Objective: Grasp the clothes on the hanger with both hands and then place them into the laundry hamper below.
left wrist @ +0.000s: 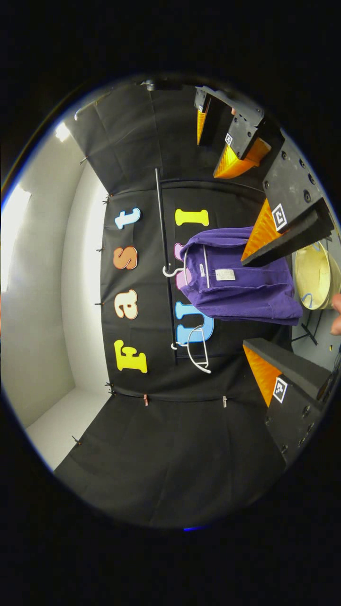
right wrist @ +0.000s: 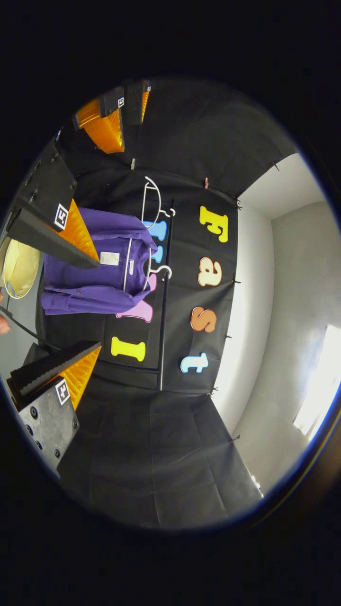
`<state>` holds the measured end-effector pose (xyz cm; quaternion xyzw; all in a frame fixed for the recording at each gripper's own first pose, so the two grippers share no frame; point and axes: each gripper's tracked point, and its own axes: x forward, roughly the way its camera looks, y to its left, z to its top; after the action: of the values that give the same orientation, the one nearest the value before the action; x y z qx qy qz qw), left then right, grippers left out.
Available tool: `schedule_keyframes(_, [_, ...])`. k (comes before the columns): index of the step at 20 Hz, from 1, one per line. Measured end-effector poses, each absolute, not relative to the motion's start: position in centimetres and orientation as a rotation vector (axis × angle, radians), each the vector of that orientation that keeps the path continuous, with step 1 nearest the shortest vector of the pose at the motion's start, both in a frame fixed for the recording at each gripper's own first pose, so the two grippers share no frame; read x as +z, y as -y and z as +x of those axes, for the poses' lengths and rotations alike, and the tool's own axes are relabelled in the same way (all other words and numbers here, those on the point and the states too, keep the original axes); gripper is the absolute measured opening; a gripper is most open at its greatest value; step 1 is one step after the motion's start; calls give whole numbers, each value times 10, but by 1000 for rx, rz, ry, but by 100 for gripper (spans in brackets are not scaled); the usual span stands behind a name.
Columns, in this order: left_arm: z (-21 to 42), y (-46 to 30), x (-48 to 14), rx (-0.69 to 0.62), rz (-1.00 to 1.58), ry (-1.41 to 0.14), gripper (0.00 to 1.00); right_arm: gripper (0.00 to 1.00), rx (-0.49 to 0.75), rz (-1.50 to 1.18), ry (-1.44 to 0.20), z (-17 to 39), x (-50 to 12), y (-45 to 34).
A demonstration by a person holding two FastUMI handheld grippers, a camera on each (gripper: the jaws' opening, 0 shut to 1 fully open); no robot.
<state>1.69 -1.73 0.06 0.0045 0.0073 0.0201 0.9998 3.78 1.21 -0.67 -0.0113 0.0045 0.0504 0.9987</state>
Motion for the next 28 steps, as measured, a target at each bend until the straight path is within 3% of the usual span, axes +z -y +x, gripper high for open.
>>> schedule_keyframes(15, [101,-44,6,-35,-27,-5,96,96,60,22,-22,107,-6,-64])
schedule_keyframes(23, [218,3,5,-56,-30,-6,96,98,52,8,-21,232,-41,-29])
schedule_keyframes(28, [313,37,-8,2,-30,-33,96,97,104,9,-19,298,-67,-16])
